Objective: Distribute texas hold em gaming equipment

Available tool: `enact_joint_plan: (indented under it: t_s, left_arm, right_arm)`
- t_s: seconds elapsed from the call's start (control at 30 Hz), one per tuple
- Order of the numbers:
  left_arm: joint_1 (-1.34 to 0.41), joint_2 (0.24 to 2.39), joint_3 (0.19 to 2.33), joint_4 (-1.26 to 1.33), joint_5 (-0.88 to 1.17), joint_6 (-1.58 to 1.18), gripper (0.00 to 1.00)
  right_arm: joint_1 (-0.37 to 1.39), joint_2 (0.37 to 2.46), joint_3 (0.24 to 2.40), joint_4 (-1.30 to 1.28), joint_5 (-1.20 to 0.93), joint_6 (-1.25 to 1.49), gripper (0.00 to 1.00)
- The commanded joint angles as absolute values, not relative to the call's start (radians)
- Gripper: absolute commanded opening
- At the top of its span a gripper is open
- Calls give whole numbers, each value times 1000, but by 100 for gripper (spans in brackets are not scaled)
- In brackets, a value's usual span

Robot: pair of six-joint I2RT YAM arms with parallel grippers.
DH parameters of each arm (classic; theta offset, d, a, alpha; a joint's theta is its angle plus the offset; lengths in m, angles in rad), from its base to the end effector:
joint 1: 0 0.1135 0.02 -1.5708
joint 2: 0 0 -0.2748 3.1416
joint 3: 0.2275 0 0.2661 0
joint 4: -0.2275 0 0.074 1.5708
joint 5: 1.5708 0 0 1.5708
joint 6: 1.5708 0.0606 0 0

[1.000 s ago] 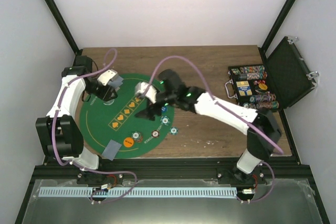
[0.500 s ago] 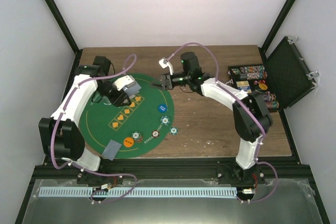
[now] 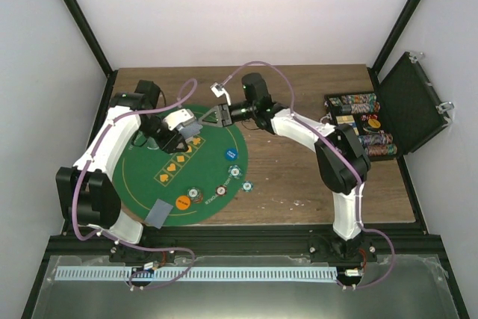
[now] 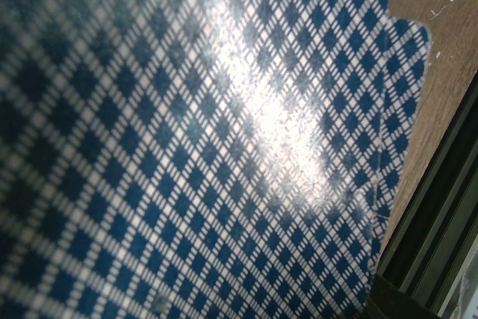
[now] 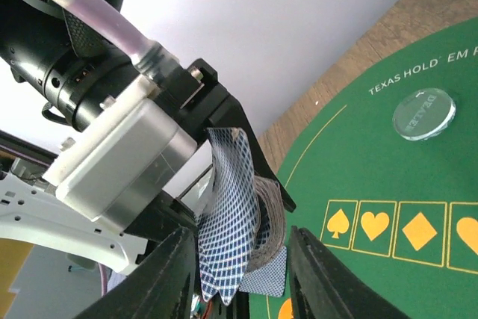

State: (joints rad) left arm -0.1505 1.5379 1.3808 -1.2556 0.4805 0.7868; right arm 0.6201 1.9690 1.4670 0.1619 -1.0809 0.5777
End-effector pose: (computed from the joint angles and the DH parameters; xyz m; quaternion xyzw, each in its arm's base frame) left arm 0.2890 -0.0722 0.2807 0.4541 0.8554 -0.2013 0.1471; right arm 0.3590 0.3221 0.2605 -0.3118 0.6937 0.6261 0.1720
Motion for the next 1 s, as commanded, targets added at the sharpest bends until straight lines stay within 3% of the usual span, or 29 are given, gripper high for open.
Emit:
enact_joint_plan:
  t_s: [0.0,0.27,0.5,0.63,0.97]
  left_arm:
    - [-154,1548,1401,-1269,503,808,46]
    - [-155,1551,1404,-1269,502,808,46]
    - [-155,1552,1403,-1267,503,808,46]
    - [-155,1555,1401,-1266,502,807,46]
    - [-154,1554,1392,-1262,498,808,46]
  right_arm:
    - [625,2000,1549,154,-1067,579,34]
    - [658,2056,1662,44,-1044,522,20]
    - [663,2066,1670,33,-1040,519,18]
    - [668,2064,1675,15,-1037,504,7]
    - [668,2034,1679,-58,-966,446,12]
